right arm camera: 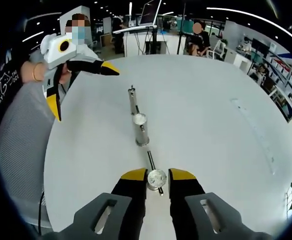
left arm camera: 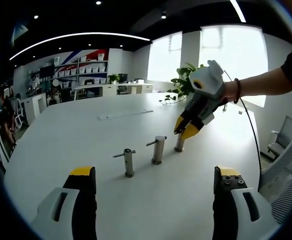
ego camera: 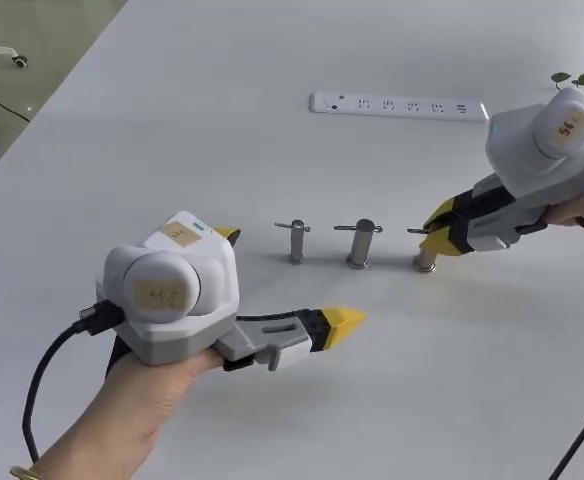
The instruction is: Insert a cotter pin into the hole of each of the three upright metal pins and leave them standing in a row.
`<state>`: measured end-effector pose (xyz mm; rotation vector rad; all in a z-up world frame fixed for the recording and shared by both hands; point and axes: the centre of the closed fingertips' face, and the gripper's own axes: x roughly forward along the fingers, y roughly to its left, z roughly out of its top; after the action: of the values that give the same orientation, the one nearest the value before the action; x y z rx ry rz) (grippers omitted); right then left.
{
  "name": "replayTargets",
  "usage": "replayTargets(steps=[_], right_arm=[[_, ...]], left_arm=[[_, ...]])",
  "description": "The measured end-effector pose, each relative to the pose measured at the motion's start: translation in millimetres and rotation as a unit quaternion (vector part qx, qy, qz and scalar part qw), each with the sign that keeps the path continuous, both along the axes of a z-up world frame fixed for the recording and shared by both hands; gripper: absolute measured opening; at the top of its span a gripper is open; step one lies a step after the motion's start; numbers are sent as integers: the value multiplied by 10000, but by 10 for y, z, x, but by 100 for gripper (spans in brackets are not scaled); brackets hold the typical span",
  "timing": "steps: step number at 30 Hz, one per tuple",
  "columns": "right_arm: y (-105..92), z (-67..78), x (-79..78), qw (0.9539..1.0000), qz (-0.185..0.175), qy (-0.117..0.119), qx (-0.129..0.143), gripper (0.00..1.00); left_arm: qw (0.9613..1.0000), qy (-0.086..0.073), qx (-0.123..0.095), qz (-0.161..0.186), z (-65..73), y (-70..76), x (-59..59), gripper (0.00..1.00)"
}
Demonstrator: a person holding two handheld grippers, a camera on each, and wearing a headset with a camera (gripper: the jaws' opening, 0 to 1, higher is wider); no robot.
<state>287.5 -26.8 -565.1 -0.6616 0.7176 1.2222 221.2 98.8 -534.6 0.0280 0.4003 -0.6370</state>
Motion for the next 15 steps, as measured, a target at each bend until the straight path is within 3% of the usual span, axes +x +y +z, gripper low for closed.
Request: replayTargets(steps=[5, 8, 12, 15], right_arm=[[-28, 54, 10, 9995, -291, -25, 90, 21], [-25, 102, -27, 9985, -518, -1, 200, 26], [-32, 170, -73, 9933, -1076, 47, 410, 32], [-51, 194, -126, 9911, -1245, -28, 459, 33]], left_arm=[[10000, 30, 22, 51, -15, 25, 6, 98], [9998, 86, -81, 157, -22, 57, 26, 97], [9996, 114, -112, 224, -20, 76, 19, 97], [9996, 73, -39, 266, 14, 81, -5, 97]])
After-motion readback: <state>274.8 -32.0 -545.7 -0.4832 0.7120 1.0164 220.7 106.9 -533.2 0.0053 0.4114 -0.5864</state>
